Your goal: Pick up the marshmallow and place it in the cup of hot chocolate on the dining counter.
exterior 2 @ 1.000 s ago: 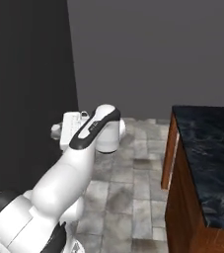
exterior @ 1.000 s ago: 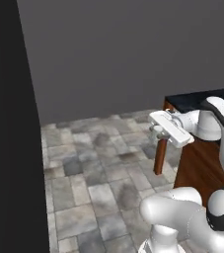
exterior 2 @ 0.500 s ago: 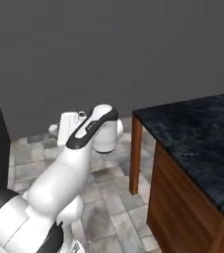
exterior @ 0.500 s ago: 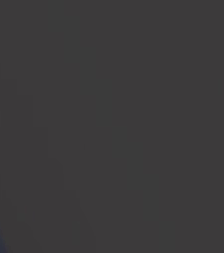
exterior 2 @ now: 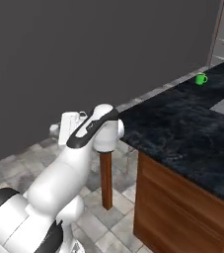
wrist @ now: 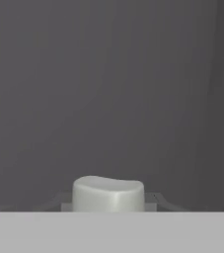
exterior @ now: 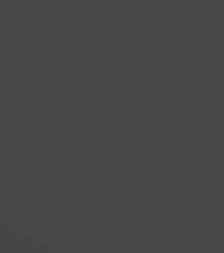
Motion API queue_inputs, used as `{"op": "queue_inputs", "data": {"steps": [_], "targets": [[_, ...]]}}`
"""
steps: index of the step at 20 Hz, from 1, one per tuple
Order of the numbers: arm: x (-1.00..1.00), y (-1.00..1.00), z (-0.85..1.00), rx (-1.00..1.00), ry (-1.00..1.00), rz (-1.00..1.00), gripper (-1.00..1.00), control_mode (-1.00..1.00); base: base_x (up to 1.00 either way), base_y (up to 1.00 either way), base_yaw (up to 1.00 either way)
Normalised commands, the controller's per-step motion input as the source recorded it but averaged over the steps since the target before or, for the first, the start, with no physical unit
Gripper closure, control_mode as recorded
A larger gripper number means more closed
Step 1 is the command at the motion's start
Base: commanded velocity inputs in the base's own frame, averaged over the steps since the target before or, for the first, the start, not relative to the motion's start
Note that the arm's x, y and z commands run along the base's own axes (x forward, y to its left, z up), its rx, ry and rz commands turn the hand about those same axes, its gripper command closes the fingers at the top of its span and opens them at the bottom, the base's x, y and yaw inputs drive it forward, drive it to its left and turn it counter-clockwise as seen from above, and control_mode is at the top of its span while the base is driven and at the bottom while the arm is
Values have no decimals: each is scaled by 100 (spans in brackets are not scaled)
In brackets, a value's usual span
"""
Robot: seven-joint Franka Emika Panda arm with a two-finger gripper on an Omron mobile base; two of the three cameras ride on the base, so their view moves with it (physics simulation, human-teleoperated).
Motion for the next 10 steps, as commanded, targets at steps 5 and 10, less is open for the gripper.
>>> {"op": "queue_inputs", "data": {"steps": [5,10], "targets": [[0,0,0,0,0,0,100,100,77,89,-68],[0,0,0,0,0,0,100,100,67,99,-62]]}}
